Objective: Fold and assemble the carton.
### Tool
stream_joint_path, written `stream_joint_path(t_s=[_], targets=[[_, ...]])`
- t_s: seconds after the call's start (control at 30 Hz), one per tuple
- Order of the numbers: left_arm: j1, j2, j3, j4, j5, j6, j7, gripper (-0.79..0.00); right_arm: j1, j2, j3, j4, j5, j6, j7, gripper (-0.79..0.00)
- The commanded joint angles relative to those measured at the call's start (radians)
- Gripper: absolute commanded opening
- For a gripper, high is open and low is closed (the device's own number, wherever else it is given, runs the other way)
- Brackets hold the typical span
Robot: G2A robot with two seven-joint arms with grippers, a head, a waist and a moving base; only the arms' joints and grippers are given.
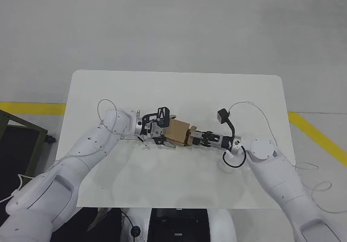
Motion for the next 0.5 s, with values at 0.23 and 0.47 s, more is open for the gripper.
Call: stream_joint_path(t_s=[0.23,0.47], targets=[[0.0,0.0,0.0,0.004,-0.001,0.001,0.002,0.0,-0.002,-0.001,-0.003,-0.015,-0.036,0.019,-0.032,-0.545],[0.001,0.001,-0.001,0.003,-0.001,0.001,0.002,0.0,-0.001,-0.001,-0.006,-0.023,-0.06,0.033,-0.046,-0.539]])
